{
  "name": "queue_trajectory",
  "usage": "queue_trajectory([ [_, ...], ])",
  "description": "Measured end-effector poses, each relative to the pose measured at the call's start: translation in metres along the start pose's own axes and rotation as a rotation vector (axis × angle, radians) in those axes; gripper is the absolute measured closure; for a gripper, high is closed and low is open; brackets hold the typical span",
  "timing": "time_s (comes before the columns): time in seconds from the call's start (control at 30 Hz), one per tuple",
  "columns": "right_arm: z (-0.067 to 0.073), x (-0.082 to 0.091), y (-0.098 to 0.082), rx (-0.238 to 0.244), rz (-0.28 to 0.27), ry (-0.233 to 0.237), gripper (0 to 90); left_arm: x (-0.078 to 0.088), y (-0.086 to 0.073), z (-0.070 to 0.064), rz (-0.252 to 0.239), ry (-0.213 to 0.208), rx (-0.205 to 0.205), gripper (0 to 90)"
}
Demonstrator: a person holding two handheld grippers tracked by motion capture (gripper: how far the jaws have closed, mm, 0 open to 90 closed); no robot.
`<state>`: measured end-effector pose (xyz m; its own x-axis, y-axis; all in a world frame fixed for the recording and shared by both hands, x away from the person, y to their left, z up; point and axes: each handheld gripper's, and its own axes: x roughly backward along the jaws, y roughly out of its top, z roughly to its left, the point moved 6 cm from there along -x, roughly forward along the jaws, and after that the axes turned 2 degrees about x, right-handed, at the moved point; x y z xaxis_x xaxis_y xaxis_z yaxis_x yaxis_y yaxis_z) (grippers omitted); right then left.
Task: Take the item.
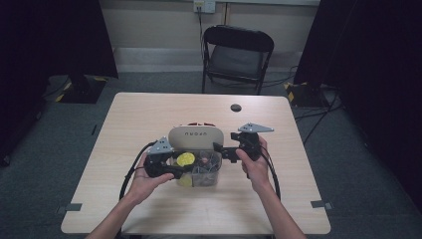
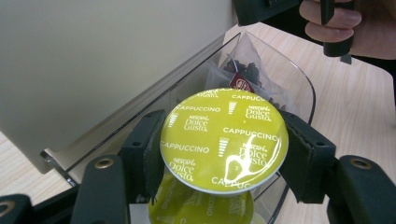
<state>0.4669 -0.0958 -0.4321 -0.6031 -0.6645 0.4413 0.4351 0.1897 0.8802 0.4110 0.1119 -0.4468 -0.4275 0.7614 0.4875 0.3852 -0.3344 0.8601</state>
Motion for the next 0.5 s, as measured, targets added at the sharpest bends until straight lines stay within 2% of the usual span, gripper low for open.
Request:
queue_trajectory([
  [0.03, 0.000, 0.000, 0.000, 0.000, 0.000, 0.000, 13.4, 0.000, 0.000, -0.001, -0.008, -0.010, 0.012, 38.2],
  [0.27, 0.000, 0.000, 0.000, -0.001, 0.000, 0.002, 13.3, 0.010, 0.001, -0.001, -0.024, -0.022, 0.008, 38.2],
  [0.5, 0.000, 0.000, 0.000, -0.003, 0.000, 0.002, 13.1, 0.017, 0.000, 0.000, -0.015, -0.045, 0.020, 38.2],
])
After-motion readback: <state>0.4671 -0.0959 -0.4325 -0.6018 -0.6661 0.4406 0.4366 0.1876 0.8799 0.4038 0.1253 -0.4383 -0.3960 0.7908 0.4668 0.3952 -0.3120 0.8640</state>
